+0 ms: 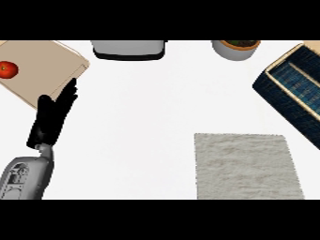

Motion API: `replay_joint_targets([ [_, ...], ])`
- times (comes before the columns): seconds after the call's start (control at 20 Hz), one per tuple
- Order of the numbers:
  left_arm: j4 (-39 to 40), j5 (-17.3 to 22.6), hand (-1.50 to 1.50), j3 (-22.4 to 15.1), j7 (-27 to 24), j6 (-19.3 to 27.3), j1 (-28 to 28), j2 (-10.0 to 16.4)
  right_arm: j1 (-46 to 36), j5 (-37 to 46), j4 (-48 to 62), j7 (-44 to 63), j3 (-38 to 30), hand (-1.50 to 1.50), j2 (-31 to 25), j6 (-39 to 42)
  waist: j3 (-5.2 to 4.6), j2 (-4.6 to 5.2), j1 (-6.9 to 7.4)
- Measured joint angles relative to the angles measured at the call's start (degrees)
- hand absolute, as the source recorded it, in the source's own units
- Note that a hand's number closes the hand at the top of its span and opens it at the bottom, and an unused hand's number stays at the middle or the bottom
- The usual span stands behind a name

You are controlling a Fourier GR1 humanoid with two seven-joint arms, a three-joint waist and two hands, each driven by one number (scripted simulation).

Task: Pick the cupcake from the placemat and place it in the basket

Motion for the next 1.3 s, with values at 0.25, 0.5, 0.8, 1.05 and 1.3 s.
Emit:
replay_joint_targets([
  [0.25, -1.07, -0.04, 0.00, 0.01, -0.69, -0.27, 1.94, -0.16, -0.70, 3.17, 9.16, -6.75, 1.86, 1.50, 0.53, -4.13, 0.00, -0.08, 0.01],
  [0.5, -0.66, 0.01, 0.00, 0.38, -0.28, -0.44, 1.02, -0.06, -1.66, 3.11, 18.54, -7.86, 0.94, -1.50, 2.30, -4.49, 0.01, 0.03, 0.08],
  [0.8, -1.15, -0.24, 0.00, 0.50, -0.21, -0.44, 1.10, -0.15, -3.43, 1.61, 26.04, -10.15, -1.49, -1.50, 4.82, -6.95, 0.02, -0.07, -0.08],
  [1.05, -0.20, -0.13, 0.00, 0.87, -0.87, -0.88, 1.06, 0.00, -5.49, -1.88, 29.75, -11.13, -6.20, -1.50, 4.74, -9.52, 0.03, -0.07, -0.23],
  [1.3, 0.94, -0.08, 0.00, 1.54, -1.55, -0.95, 0.20, 0.37, -7.46, -5.15, 34.01, -10.12, -11.80, -1.50, 2.25, -13.83, 0.02, 0.06, -0.12],
])
